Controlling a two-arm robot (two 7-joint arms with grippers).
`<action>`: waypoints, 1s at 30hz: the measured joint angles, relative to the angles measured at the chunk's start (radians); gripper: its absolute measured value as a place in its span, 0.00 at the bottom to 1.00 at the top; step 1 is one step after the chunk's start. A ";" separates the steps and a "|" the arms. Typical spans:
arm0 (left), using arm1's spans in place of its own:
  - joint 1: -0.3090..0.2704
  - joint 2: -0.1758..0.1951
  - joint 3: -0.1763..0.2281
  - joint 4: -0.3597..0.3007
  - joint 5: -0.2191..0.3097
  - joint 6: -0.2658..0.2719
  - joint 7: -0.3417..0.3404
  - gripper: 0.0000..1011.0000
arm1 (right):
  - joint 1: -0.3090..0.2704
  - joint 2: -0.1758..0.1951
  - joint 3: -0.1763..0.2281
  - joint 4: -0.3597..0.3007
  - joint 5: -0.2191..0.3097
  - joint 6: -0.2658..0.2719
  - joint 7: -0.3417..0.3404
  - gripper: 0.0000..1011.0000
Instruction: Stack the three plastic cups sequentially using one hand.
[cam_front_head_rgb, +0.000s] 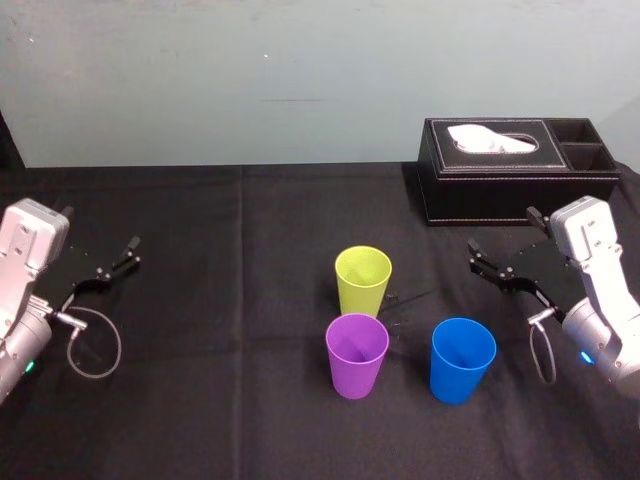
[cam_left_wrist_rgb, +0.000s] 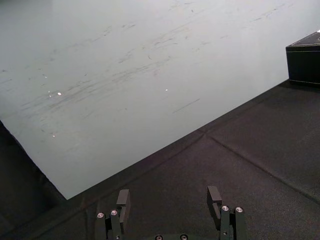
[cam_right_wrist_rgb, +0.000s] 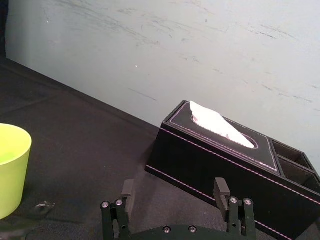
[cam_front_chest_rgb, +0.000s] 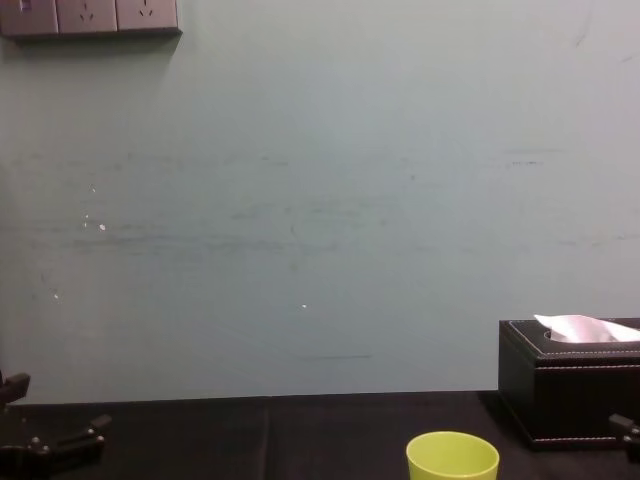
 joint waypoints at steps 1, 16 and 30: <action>0.000 0.000 0.000 0.000 0.000 0.000 0.000 1.00 | 0.000 0.000 0.000 0.000 0.000 0.000 0.000 0.99; 0.000 0.000 0.000 0.000 0.000 0.000 0.000 1.00 | 0.000 0.000 0.000 0.000 0.000 0.000 0.000 0.99; 0.000 0.000 0.000 0.000 0.000 0.000 0.000 1.00 | 0.000 0.000 0.000 0.000 0.000 0.000 0.000 0.99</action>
